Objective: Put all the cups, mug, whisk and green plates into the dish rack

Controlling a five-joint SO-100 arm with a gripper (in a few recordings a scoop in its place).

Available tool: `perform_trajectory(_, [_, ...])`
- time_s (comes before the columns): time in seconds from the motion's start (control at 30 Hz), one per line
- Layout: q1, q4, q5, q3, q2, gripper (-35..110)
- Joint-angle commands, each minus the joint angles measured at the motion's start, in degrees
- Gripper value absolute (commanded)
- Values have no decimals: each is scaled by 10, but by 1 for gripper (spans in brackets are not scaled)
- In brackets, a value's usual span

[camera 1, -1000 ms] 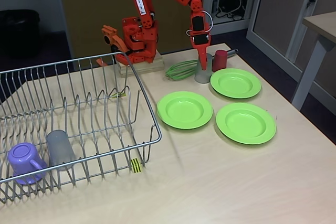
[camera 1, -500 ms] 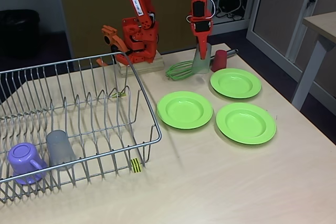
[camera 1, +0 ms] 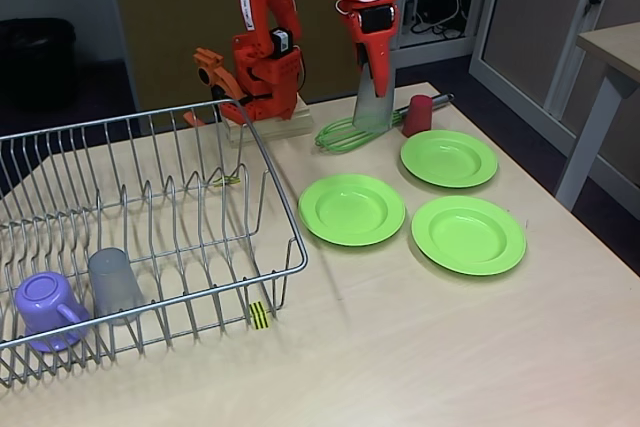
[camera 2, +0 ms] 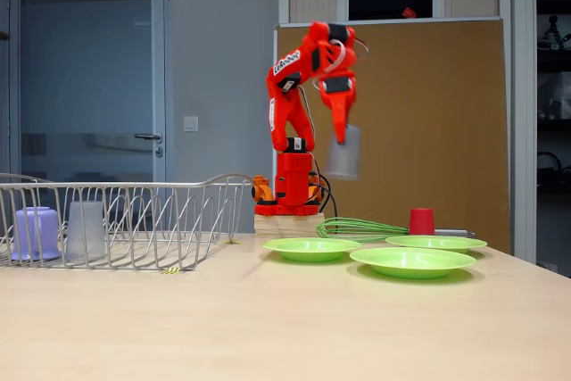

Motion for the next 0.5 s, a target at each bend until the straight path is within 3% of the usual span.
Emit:
perform_trajectory(0.0, [79,29,-113,-72,-2,17])
perform_trajectory(0.27, [289,26,-353,-186,-31,16])
perform_trajectory(0.47, [437,-48,-481,-231,-134,18])
